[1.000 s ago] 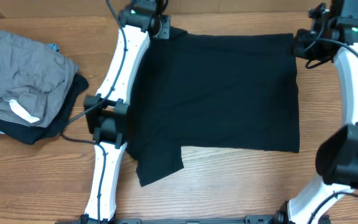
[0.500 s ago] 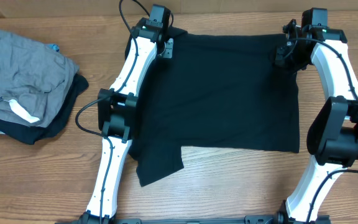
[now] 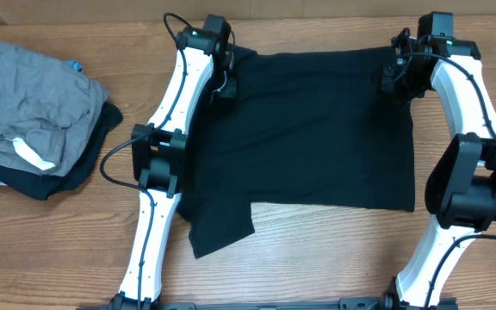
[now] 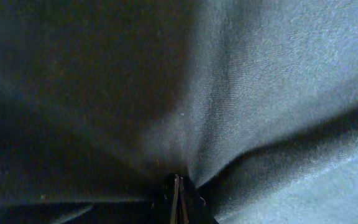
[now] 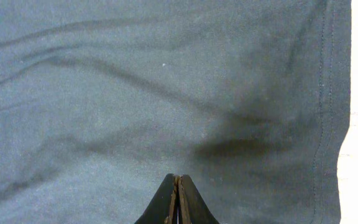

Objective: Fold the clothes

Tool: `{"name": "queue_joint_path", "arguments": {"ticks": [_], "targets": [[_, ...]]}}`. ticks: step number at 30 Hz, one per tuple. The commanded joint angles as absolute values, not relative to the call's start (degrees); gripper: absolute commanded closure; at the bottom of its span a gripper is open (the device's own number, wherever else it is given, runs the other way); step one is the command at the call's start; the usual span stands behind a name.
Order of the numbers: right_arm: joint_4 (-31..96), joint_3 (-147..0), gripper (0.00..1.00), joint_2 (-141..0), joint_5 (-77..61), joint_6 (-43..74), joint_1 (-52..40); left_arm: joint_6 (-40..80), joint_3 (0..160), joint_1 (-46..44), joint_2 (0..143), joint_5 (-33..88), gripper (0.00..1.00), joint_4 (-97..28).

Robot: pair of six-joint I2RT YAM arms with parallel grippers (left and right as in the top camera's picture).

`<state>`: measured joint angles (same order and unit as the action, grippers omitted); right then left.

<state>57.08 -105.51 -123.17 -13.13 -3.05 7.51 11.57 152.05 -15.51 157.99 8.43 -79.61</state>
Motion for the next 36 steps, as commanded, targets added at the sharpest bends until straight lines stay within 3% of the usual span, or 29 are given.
{"name": "queue_joint_path", "arguments": {"ticks": [1, 6, 11, 17, 20, 25, 36], "targets": [[57.14, -105.16, 0.96, -122.93, -13.58, -3.49, 7.46, 12.49, 150.52, -15.90, 160.22, 12.64, 0.96, -83.55], [56.90, -105.16, 0.96, -122.93, -13.56, -3.49, 7.46, 12.47, 156.05, -15.77, 156.75, 12.78, 0.95, -82.02], [56.88, -105.16, 0.96, -122.93, -13.58, -3.49, 7.46, 11.40, 169.31, -15.75, 151.59, 3.49, 0.81, -77.84], [56.86, -105.16, 0.96, -122.93, -13.58, -3.49, 7.46, -5.23, 170.43, -16.67, 151.50, -0.45, 0.40, -76.58], [56.82, -105.16, 0.96, -122.93, -13.58, -3.49, 7.46, -12.01, 167.41, -16.78, 151.50, -0.40, 0.34, -74.94], [56.84, -105.16, 0.96, -122.93, -13.58, -3.49, 7.46, -22.06, 159.57, -18.24, 151.50, -0.49, 0.34, -69.89], [56.60, -105.06, 0.96, -122.93, -13.56, -3.49, 7.46, -25.36, 149.29, -19.18, 151.55, -3.73, 0.53, -56.16]]}}
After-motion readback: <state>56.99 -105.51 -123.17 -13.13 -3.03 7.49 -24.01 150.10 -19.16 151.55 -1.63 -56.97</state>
